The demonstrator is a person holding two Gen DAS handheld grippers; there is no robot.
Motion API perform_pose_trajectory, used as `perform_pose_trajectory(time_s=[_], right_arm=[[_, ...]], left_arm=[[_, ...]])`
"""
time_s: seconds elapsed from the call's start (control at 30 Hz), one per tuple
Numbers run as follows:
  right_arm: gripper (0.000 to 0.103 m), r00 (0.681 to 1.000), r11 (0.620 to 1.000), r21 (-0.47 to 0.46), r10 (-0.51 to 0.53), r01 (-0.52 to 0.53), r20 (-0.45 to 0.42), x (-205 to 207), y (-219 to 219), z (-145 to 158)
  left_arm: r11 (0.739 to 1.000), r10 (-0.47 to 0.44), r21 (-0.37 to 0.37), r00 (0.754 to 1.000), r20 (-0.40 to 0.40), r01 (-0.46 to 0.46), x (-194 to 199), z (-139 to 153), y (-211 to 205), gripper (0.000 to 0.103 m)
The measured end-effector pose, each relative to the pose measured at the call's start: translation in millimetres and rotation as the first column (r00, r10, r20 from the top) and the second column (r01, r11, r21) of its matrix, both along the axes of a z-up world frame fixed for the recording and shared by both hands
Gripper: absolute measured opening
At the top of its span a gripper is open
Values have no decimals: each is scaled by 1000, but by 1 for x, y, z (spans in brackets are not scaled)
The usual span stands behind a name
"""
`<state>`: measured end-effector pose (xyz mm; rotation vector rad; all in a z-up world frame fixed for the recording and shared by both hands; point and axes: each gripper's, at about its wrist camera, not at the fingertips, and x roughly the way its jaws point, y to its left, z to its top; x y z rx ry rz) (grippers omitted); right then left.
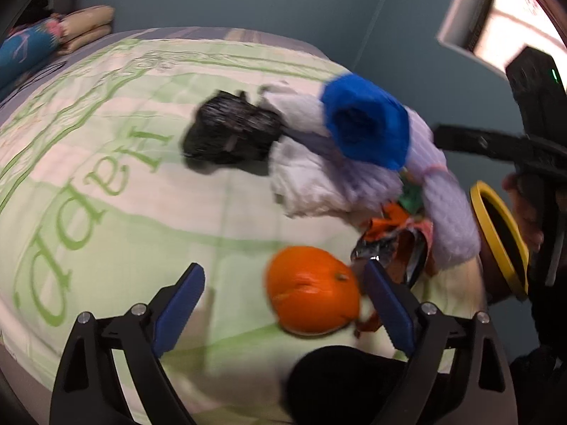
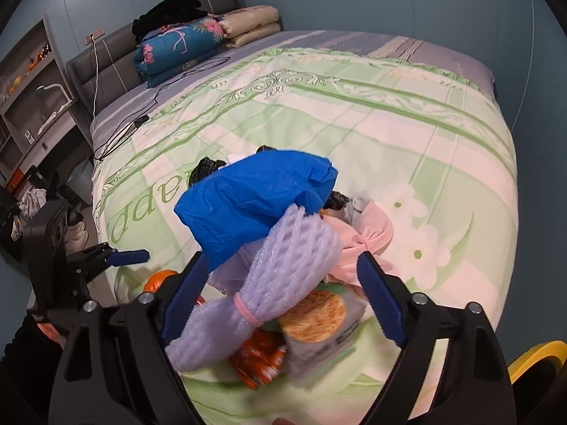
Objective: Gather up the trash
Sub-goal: 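Close the left gripper on the orange while the right gripper grasps the foam net, then carry the orange and foam net in both grippers over the yellow bin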
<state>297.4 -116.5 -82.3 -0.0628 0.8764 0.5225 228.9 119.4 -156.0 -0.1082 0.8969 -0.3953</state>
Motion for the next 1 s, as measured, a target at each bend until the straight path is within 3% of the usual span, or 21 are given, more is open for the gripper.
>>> perform_pose_trajectory(time_s=[0.13,0.27,0.6,1.0], right_arm=[[65,1000,1000,-8,4,-4,-8,-2,3,-5],[47,1000,999,-21,25,-25,-12,-5,7,-10],[27,998,999,-9,41,-42,-45,-7,4,-15],[22,999,998,63,-19,17,38,-28,-22,17]], left_arm=[[999,-46,14,998,-42,46,4,-8,-19,56],[998,-53,22,998,-31,54,2,-7,-26,49],[999,-25,-31,999,-43,24,-4,-6,-18,47],[996,54,-64,998,-20,-55,-27,3,1,46]])
